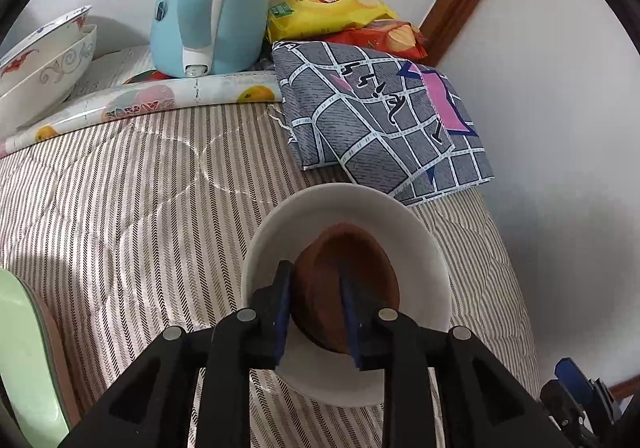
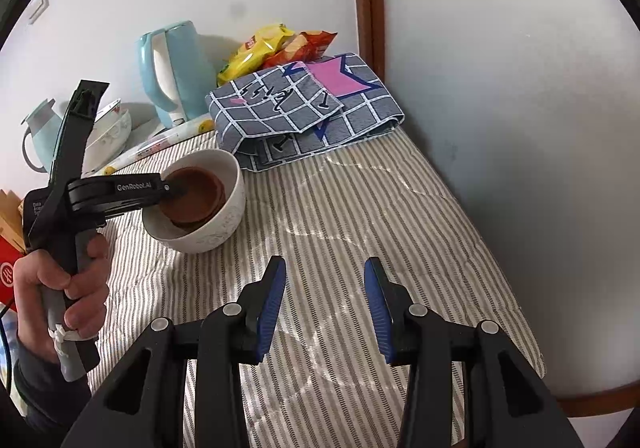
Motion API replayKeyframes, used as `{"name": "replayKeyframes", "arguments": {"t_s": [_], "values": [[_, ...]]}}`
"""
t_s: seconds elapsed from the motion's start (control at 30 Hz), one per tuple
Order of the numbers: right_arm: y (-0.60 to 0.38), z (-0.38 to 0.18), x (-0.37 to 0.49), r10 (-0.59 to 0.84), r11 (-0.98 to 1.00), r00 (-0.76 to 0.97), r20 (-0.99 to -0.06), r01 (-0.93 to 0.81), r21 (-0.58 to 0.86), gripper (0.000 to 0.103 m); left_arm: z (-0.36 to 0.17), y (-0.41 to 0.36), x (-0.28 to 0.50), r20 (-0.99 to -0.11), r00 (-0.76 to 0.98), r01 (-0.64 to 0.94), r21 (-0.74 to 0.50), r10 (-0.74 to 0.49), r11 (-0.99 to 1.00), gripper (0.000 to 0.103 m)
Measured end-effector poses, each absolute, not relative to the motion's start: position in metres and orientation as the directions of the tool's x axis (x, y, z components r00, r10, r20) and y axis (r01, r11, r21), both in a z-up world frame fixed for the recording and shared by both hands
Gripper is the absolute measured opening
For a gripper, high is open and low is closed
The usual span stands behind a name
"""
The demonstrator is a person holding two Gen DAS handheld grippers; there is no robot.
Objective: Organize plates and bowls
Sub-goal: 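Open the left gripper to release the brown bowl into the white bowl, then move both grippers to the white bowl rim and close them on it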
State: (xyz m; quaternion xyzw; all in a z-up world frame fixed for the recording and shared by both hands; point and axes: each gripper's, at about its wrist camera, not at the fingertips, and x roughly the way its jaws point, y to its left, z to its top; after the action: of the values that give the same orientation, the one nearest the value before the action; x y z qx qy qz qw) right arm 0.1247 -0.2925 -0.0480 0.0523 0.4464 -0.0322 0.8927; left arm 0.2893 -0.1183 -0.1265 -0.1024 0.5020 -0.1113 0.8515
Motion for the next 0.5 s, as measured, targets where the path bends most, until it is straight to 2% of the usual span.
{"name": "replayKeyframes", "arguments": {"t_s": [0.17,0.23,0.3,0.5], "values": [[-0.288,-0.048,0.13,0.007,0.992,0.601,-0.8,0.094,0.079,0.04,-0.12,-0.116,0.284,-0.832,0.47,0.098,-0.28,-0.293,0.955,0.024],[-0.285,-0.049,0.135,0.023,0.992,0.599,-0.8,0.087,0.093,0.04,-0.113,-0.112,0.281,-0.825,0.485,0.097,-0.28,-0.291,0.955,0.027],[-0.283,-0.051,0.141,0.028,0.992,0.597,-0.802,0.084,0.097,0.041,-0.105,-0.106,0.278,-0.812,0.505,0.1,-0.282,-0.293,0.954,0.035],[-0.272,-0.052,0.163,0.055,0.993,0.602,-0.797,0.052,0.108,0.041,-0.093,-0.084,0.276,-0.808,0.535,0.055,-0.259,-0.247,0.964,0.035]]}}
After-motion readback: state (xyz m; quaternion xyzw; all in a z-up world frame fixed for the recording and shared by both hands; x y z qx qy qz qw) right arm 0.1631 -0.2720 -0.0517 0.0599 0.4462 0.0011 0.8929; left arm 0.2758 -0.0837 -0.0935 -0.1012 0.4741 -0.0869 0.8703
